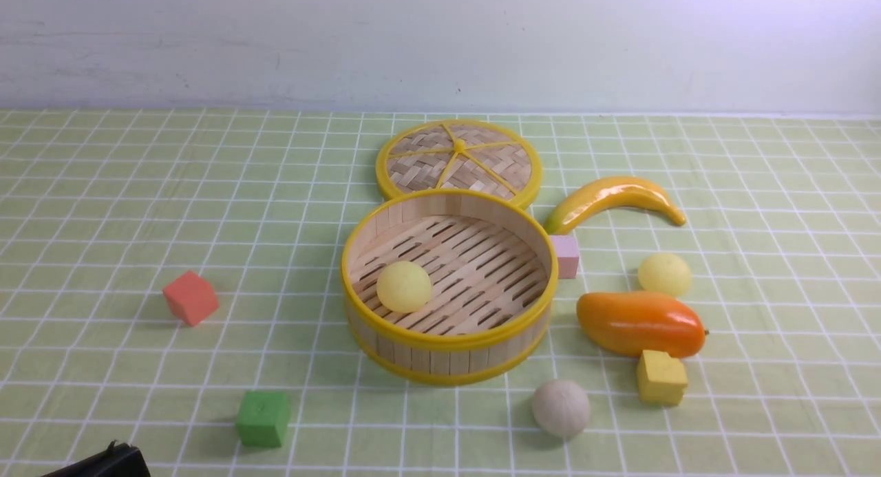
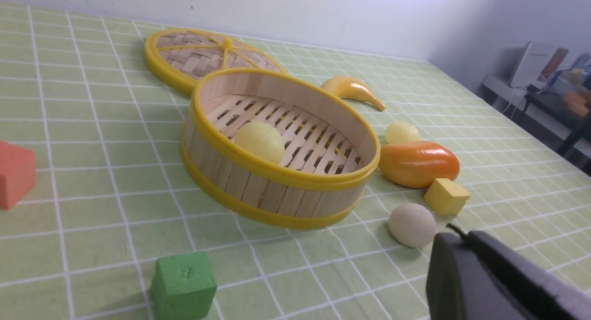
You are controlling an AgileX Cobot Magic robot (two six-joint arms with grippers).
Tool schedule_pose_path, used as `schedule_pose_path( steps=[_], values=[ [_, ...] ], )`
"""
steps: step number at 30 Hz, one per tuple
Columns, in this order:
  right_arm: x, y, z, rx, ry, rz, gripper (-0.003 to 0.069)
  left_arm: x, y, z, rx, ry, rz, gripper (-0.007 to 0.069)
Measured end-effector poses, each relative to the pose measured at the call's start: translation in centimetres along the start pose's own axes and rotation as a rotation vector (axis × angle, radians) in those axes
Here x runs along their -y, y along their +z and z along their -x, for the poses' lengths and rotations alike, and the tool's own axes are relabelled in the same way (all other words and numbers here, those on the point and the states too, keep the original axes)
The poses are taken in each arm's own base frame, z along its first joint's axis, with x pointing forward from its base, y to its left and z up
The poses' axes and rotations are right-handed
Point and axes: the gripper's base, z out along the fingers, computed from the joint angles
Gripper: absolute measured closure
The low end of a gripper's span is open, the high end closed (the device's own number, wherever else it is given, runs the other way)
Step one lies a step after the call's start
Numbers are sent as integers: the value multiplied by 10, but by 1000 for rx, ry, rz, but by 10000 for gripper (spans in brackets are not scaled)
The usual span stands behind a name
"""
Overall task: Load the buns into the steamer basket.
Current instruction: Use the right arm to grab a steamed stuffed bun
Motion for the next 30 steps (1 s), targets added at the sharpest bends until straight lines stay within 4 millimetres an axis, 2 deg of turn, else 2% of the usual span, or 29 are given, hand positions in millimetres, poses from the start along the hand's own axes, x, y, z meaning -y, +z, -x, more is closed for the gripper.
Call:
schedule_pose_path(
  steps=[1, 2, 3, 5, 6, 8, 9, 10, 11, 12, 13, 14, 17, 19, 21, 24, 30],
  values=[
    [-4, 6, 11, -111, -47, -24, 418, 0, 0, 0, -1, 0, 0, 638],
    [-5, 7, 13, -132, -50, -25, 418, 0, 0, 0, -1, 0, 0, 638],
    [-6, 24, 30, -305, -100, -70, 418, 0, 0, 0, -1, 0, 0, 638],
    [-6, 34, 40, -390, -117, -91, 418, 0, 0, 0, -2, 0, 0, 638],
    [-3, 56, 52, -517, -110, -114, 418, 0, 0, 0, -3, 0, 0, 638],
    [-1, 83, 58, -626, -101, -117, 418, 0, 0, 0, -3, 0, 0, 638],
    [-2, 86, 58, -635, -100, -116, 418, 0, 0, 0, -3, 0, 0, 638],
    [-4, 110, 58, -706, -111, -103, 418, 0, 0, 0, -4, 0, 0, 638],
    [-5, 110, 59, -700, -113, -102, 418, 0, 0, 0, -4, 0, 0, 638],
    [-10, 130, 56, -744, -137, -86, 418, 0, 0, 0, -4, 0, 0, 638],
    [-12, 135, 56, -752, -146, -82, 418, 0, 0, 0, -4, 0, 0, 638],
    [-21, 154, 52, -780, -188, -65, 418, 0, 0, 0, -4, 0, 0, 638],
    [-38, 183, 42, -809, -282, -38, 418, 0, 0, 0, -4, 0, 0, 637],
    [-44, 192, 39, -805, -316, -34, 418, 0, 0, 0, -5, 0, 0, 637],
    [-57, 213, 30, -794, -393, -31, 418, 0, 0, 0, -5, 0, 0, 637],
    [-68, 233, 24, -781, -453, -47, 418, 0, 0, 0, -5, 0, 0, 637],
    [-74, 257, 22, -774, -461, -79, 418, 0, 0, 0, -5, 0, 0, 631]
  ],
)
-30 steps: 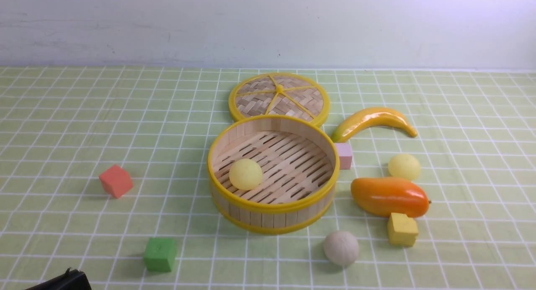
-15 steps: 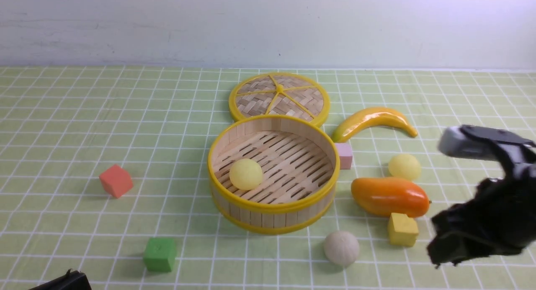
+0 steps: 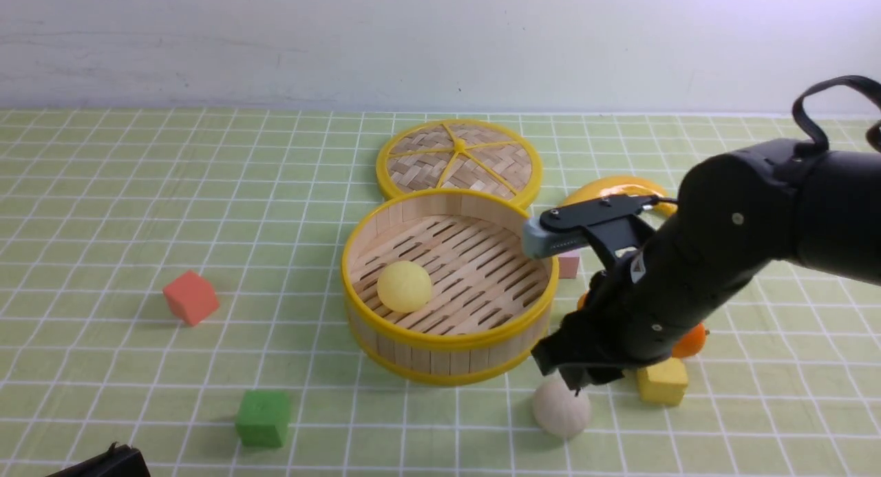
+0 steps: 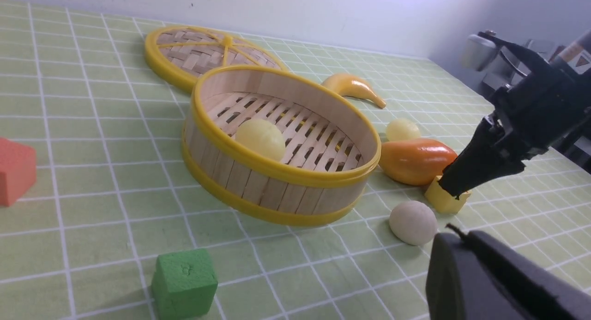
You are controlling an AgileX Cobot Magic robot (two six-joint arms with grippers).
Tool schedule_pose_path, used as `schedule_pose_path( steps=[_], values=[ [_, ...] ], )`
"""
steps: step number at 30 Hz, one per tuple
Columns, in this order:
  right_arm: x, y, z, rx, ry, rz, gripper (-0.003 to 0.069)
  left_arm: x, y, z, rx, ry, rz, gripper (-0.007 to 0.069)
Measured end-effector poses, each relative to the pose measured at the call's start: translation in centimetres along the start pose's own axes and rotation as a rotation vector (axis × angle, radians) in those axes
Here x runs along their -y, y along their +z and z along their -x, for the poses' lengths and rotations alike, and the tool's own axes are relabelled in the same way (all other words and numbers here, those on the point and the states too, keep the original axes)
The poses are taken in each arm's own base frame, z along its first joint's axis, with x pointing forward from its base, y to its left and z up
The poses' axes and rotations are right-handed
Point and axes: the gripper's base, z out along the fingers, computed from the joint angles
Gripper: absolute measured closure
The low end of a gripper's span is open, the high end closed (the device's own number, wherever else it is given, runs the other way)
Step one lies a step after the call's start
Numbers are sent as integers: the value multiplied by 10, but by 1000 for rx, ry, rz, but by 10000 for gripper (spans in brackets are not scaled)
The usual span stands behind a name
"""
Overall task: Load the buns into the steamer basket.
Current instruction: Use the right arm to grab a steamed stuffed bun
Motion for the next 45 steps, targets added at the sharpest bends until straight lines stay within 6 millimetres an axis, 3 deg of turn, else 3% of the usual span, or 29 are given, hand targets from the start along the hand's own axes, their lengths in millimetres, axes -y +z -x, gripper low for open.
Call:
schedule_pose_path(
  steps=[11, 32, 37, 41, 45],
  values=[
    [3, 33, 2, -58, 20, -7, 412, 0, 0, 0, 0, 0, 0, 622],
    [5, 49, 3, -62, 29, -10, 419, 0, 0, 0, 0, 0, 0, 606],
    [5, 49, 4, -53, 30, -8, 491, 0, 0, 0, 0, 0, 0, 603],
    [6, 49, 4, -56, 21, -15, 636, 0, 0, 0, 0, 0, 0, 603],
    [6, 44, 3, -69, 8, -23, 657, 0, 0, 0, 0, 0, 0, 599]
  ],
)
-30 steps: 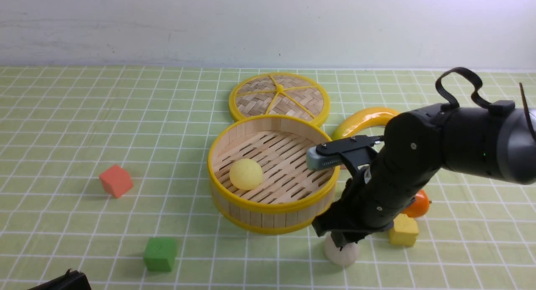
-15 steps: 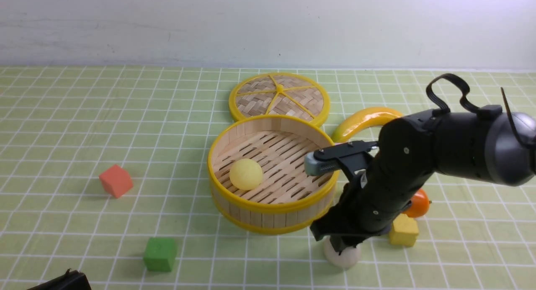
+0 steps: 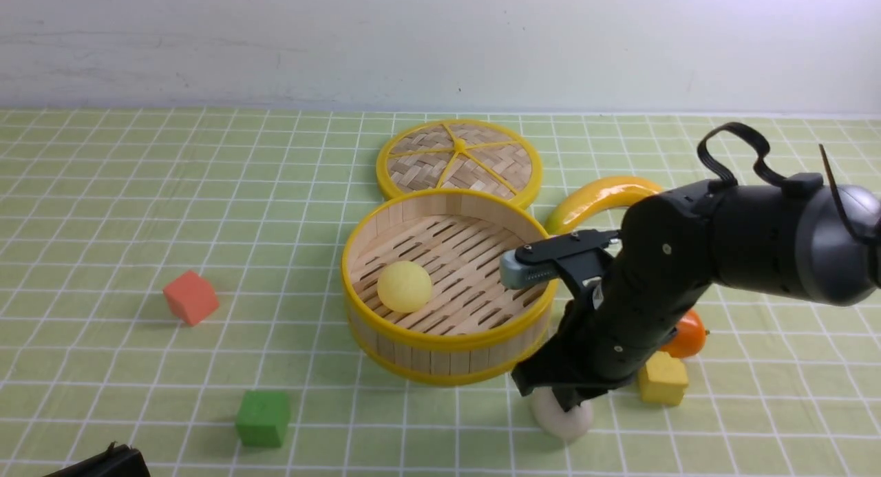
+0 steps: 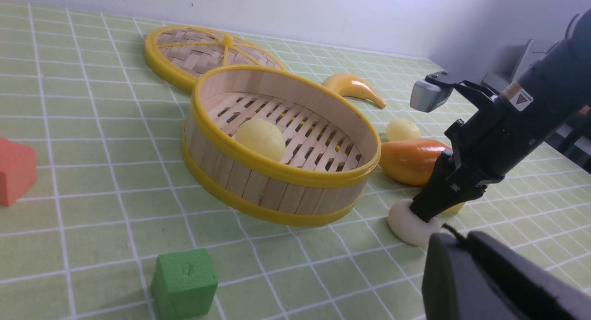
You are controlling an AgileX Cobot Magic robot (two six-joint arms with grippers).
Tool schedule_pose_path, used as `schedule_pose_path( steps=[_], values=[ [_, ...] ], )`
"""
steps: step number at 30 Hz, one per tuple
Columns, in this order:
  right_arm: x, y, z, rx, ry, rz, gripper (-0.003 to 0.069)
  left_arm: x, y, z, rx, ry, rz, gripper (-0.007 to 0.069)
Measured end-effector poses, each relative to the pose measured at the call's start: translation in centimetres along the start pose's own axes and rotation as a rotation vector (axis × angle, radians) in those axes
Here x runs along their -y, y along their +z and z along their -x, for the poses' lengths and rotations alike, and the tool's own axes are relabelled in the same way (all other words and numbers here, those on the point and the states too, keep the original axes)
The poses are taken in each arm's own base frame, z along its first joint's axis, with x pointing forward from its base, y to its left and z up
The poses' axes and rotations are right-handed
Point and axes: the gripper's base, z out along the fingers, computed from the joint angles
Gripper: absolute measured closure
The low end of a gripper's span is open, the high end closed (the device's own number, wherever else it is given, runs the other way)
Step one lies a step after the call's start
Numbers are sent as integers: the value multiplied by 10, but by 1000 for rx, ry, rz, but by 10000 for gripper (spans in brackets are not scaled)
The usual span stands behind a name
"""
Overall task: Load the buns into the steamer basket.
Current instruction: Use the right arm to grab a steamed stuffed bun, then use the right arm to put the steamed stuffed bun into the steamer, then use the right arm to grab a steamed stuffed bun
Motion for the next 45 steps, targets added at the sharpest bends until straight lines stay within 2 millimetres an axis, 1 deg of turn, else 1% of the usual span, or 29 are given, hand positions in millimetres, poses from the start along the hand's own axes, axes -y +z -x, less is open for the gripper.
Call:
schedule_pose_path(
  steps=[3, 4, 5, 7, 10, 13, 15, 16, 17, 18, 20, 23, 25, 26, 27, 30, 31, 32, 33, 34, 35, 36, 38, 39, 40, 41, 42, 43, 45],
  values=[
    [-3, -24, 3, 21, -11, 8, 656, 0, 0, 0, 0, 0, 0, 596],
    [-4, -27, 3, 25, -12, 12, 656, 0, 0, 0, 0, 0, 0, 596],
    [-8, -45, 10, 75, -24, 31, 654, 0, 0, 0, 0, 0, 0, 596],
    [-15, -70, 23, 169, -41, 64, 652, 0, 0, 0, 0, 0, 0, 594],
    [-20, -90, 47, 307, -76, 84, 650, 0, 0, 0, 0, 0, 0, 589],
    [-21, -78, 72, 372, -88, 73, 651, 0, 0, 0, 0, 0, 0, 587],
    [-19, -62, 83, 366, -98, 54, 650, 0, 0, 0, 0, 0, 0, 585],
    [-18, -45, 88, 340, -105, 41, 648, 0, 0, 0, 0, 0, 0, 585],
    [-16, -32, 92, 319, -111, 31, 646, 0, 0, 0, 0, 0, 0, 585],
    [-16, -27, 94, 311, -111, 29, 645, 0, 0, 0, 0, 0, 0, 585],
    [-13, -2, 99, 267, -109, 20, 636, 0, 0, 0, 0, 0, 0, 582],
    [-12, 16, 101, 231, -89, 19, 610, 0, 0, 0, 0, 0, 0, 578],
    [-12, 17, 102, 230, -80, 20, 591, 0, 0, 0, 0, 0, 0, 578],
    [-12, 16, 102, 234, -73, 21, 564, 0, 0, 0, 0, 0, 0, 578],
    [-12, 16, 103, 235, -62, 22, 534, 0, 0, 0, 0, 0, 0, 578],
    [-13, 9, 105, 228, -33, 29, 395, 0, 0, 0, 0, 0, 0, 578],
    [-14, 8, 105, 228, -34, 29, 386, 0, 0, 0, 0, 0, 0, 578],
    [-15, -5, 107, 230, -37, 28, 323, 0, 0, 0, 0, 0, 0, 578],
    [-15, -7, 107, 231, -41, 25, 306, 0, 0, 0, 0, 0, 0, 578],
    [-17, -32, 110, 255, -64, 10, 249, 0, 0, 0, 0, 0, 0, 578],
    [-16, -35, 110, 259, -71, 2, 237, 0, 0, 0, 0, 0, 0, 578],
    [-14, -58, 110, 288, -91, -33, 211, 0, 0, 0, 0, 0, 0, 578],
    [-3, -85, 108, 310, -78, -97, 202, 0, 0, 0, 0, 0, 0, 576],
    [8, -98, 105, 307, -47, -145, 207, 0, 0, 0, 0, 0, 0, 575],
    [23, -104, 103, 292, 0, -186, 217, 0, 0, 0, 0, 0, 0, 575],
    [29, -106, 102, 284, 18, -197, 223, 0, 0, 0, 0, 0, 0, 575],
    [53, -107, 97, 245, 95, -244, 245, 0, 0, 0, 0, 0, 0, 575],
    [64, -104, 94, 222, 132, -258, 256, 0, 0, 0, 0, 1, 0, 575],
    [103, -87, 81, 137, 244, -280, 302, 0, 0, 0, 0, 1, 0, 572]
  ],
)
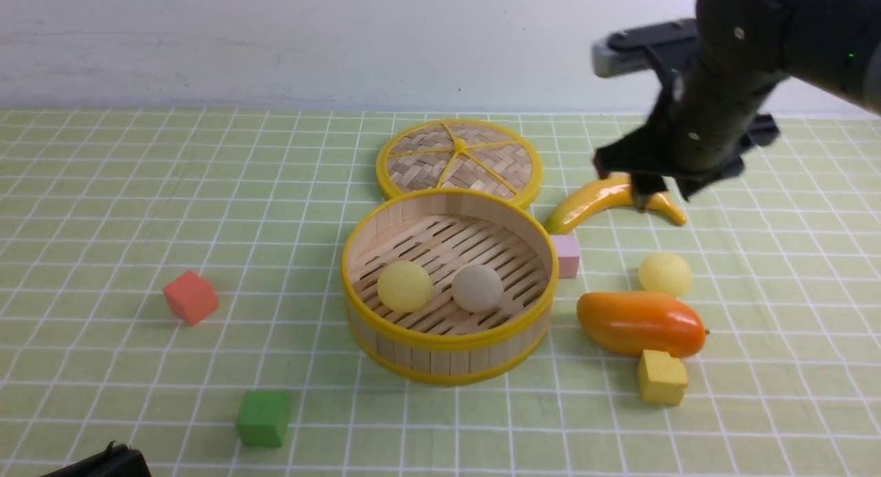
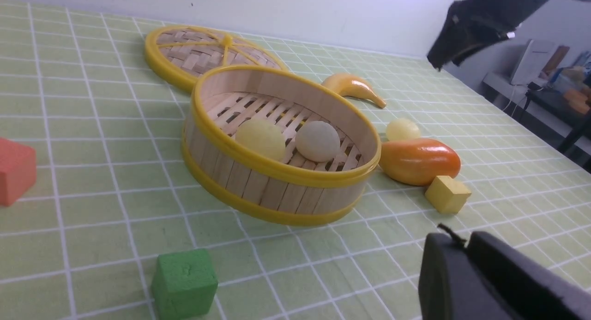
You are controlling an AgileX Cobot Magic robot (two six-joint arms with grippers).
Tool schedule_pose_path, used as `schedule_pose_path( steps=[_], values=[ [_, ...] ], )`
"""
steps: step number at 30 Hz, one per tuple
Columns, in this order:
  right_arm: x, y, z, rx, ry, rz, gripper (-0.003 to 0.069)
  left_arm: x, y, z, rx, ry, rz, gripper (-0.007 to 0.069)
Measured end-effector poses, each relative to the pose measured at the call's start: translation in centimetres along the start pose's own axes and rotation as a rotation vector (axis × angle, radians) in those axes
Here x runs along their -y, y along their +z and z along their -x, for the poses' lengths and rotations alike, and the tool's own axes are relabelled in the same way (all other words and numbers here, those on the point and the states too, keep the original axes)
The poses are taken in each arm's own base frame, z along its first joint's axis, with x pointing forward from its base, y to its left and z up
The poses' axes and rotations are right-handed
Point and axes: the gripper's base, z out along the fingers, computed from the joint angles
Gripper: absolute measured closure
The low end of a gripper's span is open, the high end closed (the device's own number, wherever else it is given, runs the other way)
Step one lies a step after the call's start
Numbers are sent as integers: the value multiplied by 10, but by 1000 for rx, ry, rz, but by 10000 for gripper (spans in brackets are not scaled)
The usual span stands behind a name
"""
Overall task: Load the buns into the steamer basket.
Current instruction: Use the right arm to grab a steamed stuffed bun
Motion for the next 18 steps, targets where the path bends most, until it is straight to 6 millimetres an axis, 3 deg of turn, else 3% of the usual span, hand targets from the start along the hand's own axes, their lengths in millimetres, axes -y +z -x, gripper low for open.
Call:
schedule_pose_path(
  steps=[7, 12, 18],
  values=[
    [30, 48, -10, -77, 114, 57, 356, 0, 0, 0, 1, 0, 0, 567],
    [40, 65, -6, -42, 137, 59, 357, 0, 0, 0, 2, 0, -1, 567],
    [37, 77, -3, -2, 129, 82, 358, 0, 0, 0, 2, 0, -1, 562]
  ],
)
